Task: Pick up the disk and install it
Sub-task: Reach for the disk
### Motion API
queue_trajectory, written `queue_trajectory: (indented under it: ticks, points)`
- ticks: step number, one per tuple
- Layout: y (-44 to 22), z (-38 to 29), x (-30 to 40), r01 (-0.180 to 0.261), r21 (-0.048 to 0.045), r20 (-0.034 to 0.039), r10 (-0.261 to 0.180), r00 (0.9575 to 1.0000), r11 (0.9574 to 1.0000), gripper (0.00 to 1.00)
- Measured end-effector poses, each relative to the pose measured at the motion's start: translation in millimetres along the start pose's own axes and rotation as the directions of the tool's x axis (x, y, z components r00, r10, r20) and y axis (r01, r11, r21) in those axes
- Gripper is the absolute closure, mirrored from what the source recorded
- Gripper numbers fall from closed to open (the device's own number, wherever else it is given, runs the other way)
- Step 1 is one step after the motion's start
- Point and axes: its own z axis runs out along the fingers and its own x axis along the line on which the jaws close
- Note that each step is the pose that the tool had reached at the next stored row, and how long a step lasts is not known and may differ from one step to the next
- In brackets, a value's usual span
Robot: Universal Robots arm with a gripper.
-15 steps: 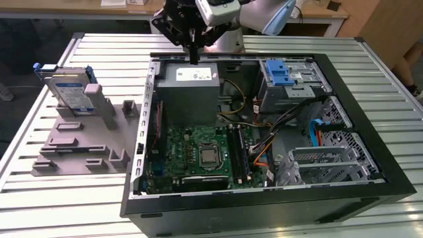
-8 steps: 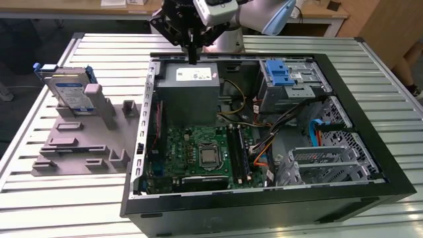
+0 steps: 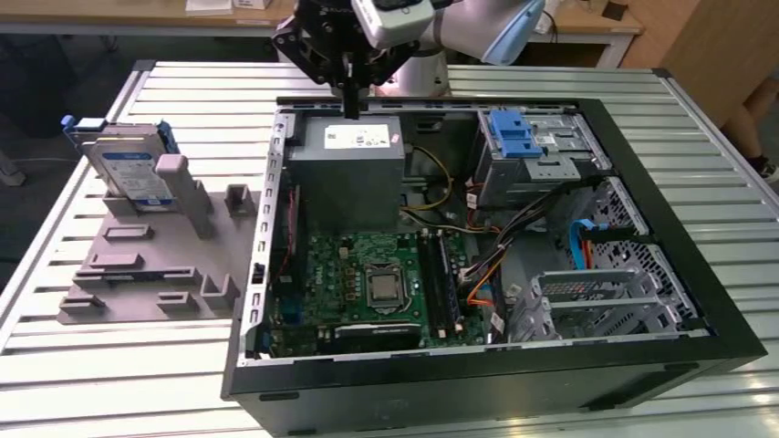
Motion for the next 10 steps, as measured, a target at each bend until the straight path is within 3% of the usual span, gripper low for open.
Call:
queue_trajectory:
  ticks: [10]
  points:
    - [-0.3, 0.2, 3.2, 0.0, 0.0, 0.0, 0.0, 1.0, 1.0, 0.89]
